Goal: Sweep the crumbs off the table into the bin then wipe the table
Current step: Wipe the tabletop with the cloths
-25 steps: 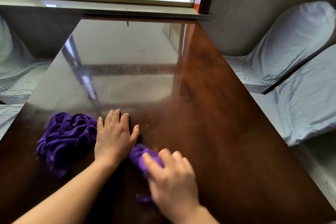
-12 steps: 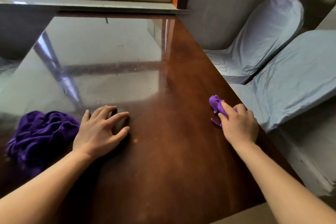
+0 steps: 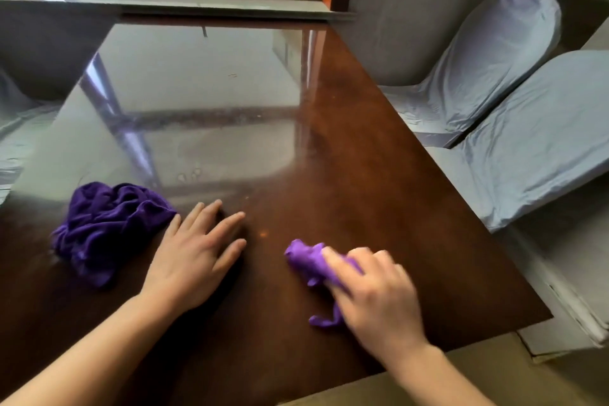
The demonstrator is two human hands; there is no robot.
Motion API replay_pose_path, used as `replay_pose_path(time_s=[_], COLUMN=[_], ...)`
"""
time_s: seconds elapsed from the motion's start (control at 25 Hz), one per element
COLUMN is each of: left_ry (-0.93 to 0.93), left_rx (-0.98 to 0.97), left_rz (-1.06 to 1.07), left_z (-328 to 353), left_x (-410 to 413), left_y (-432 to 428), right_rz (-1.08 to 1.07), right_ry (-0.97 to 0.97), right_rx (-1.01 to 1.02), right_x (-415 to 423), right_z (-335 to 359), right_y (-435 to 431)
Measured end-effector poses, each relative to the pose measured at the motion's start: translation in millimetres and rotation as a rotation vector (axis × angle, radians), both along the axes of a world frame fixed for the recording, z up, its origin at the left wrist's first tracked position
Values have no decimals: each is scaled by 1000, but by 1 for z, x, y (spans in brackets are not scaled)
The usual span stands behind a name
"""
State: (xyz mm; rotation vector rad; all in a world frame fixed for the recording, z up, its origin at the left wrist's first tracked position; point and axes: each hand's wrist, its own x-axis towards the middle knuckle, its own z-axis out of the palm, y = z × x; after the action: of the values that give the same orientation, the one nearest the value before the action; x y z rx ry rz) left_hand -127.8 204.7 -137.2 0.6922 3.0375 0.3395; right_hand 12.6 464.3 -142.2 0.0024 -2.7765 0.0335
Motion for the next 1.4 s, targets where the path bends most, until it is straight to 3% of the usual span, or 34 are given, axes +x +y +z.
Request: replay_pose_path(time_s=[0.08, 0.16, 0.48, 0.72, 0.84, 1.04, 1.16, 1.28, 1.4], left_ry=[-17, -29, 88, 13, -19, -3, 26, 6, -7], left_rx=[61, 75, 209, 36, 151, 479, 680, 598, 461], left_rz=[18, 56, 128, 471, 494, 578, 693, 679, 621], left_z=[0, -1, 1, -1, -3, 10, 15, 8, 3], left_x=[36, 65, 103, 108, 105, 92, 80, 76, 72], left_y=[-34, -74, -169, -229, -240, -238, -237, -233, -225], right_rz=[-210, -282, 19, 189, 256, 242, 233, 102, -60], right_ry=[0, 9, -76, -149, -207, -249, -265, -243, -211], right_rx=[-58, -92, -152, -174, -217, -489, -439, -339, -389], right_x=[-7, -10, -21, -27, -38, -87, -126, -160, -184], right_z=[8, 8, 7, 8, 16, 35, 38, 31, 32], right_y=[3, -23, -220, -311, -345, -370, -386, -383, -375])
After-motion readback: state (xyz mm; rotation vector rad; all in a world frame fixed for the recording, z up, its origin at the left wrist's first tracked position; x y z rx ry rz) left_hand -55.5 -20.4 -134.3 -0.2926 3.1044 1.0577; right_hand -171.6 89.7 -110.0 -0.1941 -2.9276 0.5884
